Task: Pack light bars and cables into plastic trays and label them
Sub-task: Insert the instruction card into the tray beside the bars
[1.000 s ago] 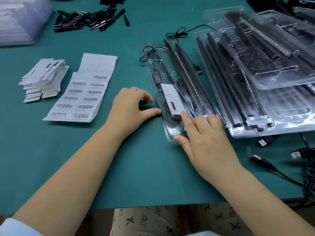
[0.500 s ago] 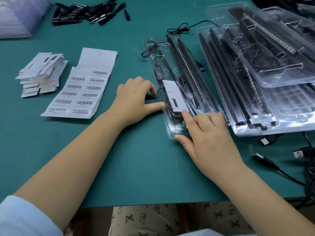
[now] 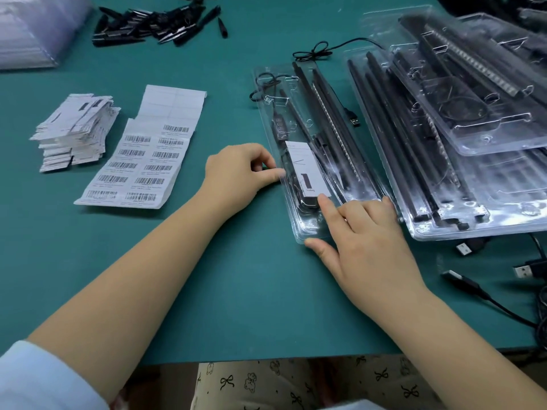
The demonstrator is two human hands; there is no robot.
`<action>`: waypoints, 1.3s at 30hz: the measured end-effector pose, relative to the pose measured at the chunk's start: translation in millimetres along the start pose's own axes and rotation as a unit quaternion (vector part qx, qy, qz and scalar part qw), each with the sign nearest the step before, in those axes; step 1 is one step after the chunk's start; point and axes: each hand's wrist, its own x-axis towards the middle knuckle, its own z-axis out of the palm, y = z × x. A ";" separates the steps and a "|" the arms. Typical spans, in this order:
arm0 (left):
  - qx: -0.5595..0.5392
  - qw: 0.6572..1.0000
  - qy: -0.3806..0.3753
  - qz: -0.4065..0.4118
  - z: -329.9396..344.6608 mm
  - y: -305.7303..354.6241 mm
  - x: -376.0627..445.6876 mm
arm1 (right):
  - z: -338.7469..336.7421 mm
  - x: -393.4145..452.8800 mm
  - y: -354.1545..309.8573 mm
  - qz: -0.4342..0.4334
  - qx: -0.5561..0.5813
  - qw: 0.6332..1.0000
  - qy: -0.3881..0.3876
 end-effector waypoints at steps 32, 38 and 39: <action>0.097 0.984 -0.146 0.030 -17.1 19.8 -13.4 | -4.2 -12.0 15.3 -0.013 0.162 0.986 0.041; 0.115 0.979 -0.168 0.000 -8.8 25.1 -13.6 | 0.0 -8.4 14.5 -0.039 0.119 0.992 0.023; 0.117 0.978 -0.171 -0.001 -6.9 26.4 -13.7 | -0.1 -7.5 15.4 -0.048 0.107 0.993 0.013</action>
